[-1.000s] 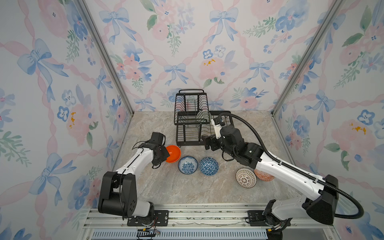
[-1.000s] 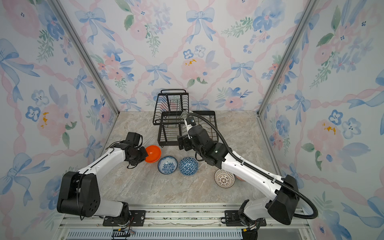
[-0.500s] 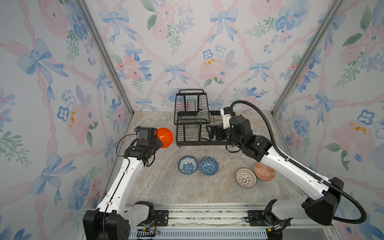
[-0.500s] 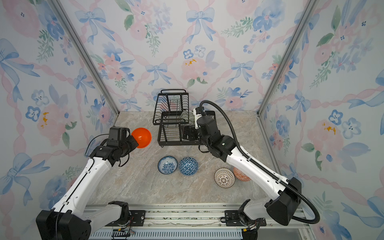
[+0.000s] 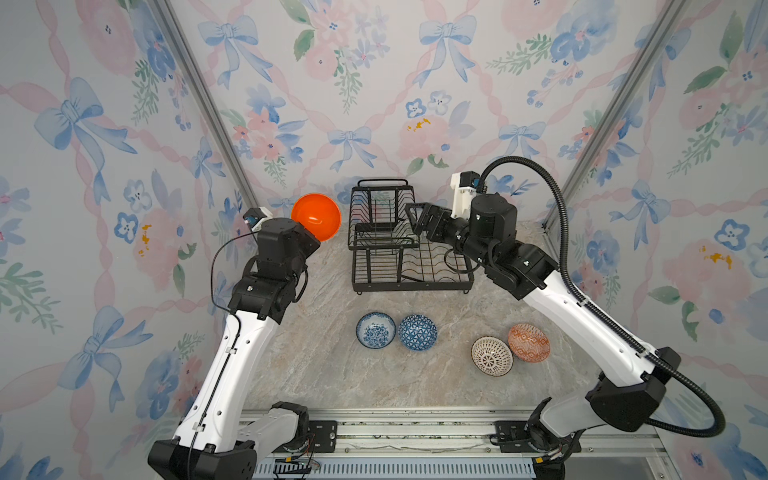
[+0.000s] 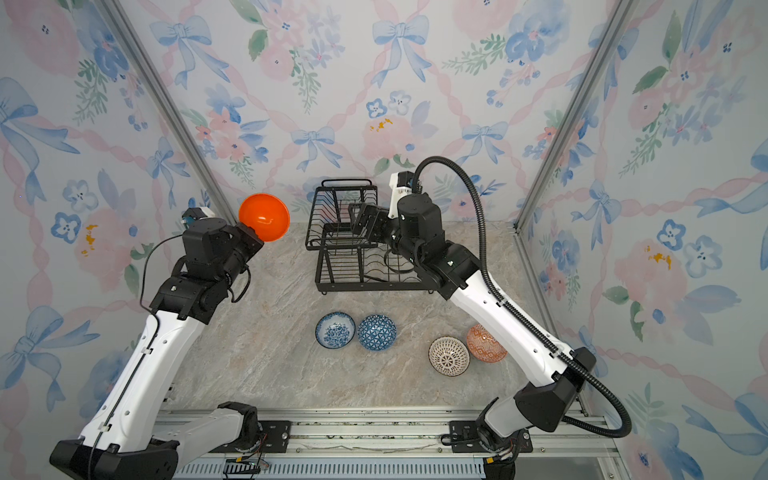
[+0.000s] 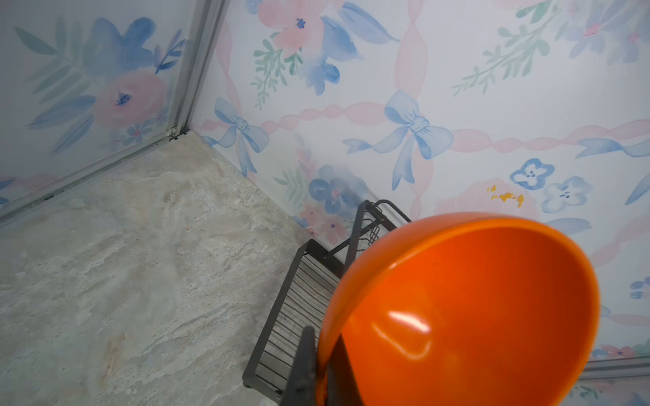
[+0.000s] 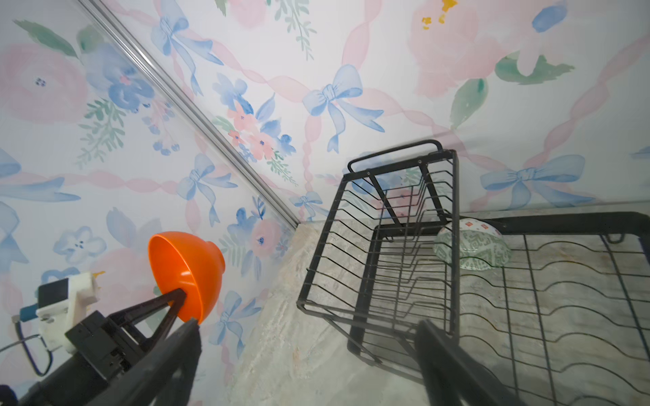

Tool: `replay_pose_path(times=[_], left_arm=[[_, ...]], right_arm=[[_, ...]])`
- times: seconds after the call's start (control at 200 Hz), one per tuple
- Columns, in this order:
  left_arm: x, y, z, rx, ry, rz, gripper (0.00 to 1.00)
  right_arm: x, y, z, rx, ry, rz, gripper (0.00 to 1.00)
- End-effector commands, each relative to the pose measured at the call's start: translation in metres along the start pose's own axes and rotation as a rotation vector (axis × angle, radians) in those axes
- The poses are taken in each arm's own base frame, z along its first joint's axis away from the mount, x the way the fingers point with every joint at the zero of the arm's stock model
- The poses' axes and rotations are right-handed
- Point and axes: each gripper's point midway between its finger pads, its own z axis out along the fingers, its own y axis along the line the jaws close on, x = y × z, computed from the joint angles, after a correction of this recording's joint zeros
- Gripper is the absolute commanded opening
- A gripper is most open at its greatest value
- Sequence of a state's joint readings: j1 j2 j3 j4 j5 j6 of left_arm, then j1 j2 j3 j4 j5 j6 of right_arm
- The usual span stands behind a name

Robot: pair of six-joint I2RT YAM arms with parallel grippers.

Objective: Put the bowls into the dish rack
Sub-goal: 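Lift the orange bowl toward the right gripper with the left gripper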

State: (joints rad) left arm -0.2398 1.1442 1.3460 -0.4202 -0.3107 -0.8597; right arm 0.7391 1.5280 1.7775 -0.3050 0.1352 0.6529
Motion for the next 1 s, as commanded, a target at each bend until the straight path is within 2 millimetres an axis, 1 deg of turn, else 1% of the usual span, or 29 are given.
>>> replay_pose_path(times=[0.0,0.075,0.17,0.28,0.335,0.345,0.375,0.475,0.63,0.785,0.855,0.995], left_arm=[[-0.022,-0.044,0.001,0.102,-0.136,0.005,0.0],[-0.019,-0.065,0.007,0.142,-0.157,0.015,0.0],[-0.013,-0.087,0.015,0.152,-0.192,0.054,0.0],[-0.005,-0.112,0.022,0.196,-0.244,0.085,0.0],[-0.002,-0.123,0.024,0.221,-0.271,0.091,0.0],[0.0,-0.125,0.025,0.223,-0.274,0.094,0.0],[0.002,-0.132,0.027,0.232,-0.287,0.106,0.0],[0.014,-0.149,0.033,0.26,-0.305,0.134,0.0],[0.029,-0.171,0.039,0.291,-0.329,0.151,0.0],[0.047,-0.186,0.046,0.305,-0.326,0.164,0.0],[0.054,-0.193,0.044,0.321,-0.332,0.168,0.0],[0.066,-0.201,0.039,0.33,-0.335,0.166,0.0]], right_arm=[[-0.026,0.007,-0.001,0.012,-0.055,0.146,0.97],[-0.043,0.014,-0.002,0.007,-0.095,0.212,0.96],[-0.062,0.025,-0.006,-0.021,-0.143,0.272,0.97],[-0.077,0.03,-0.008,-0.028,-0.177,0.338,0.97],[-0.085,0.035,-0.014,-0.046,-0.193,0.366,0.96],[-0.08,0.032,-0.005,-0.035,-0.183,0.366,0.97],[-0.078,0.032,-0.001,-0.035,-0.179,0.378,0.97],[-0.08,0.034,0.001,-0.046,-0.182,0.427,0.97],[-0.077,0.026,0.008,-0.033,-0.184,0.516,0.97],[-0.074,0.024,0.015,-0.033,-0.183,0.583,0.97],[-0.072,0.023,0.017,-0.025,-0.182,0.603,0.97],[-0.068,0.012,0.021,0.007,-0.2,0.658,0.97]])
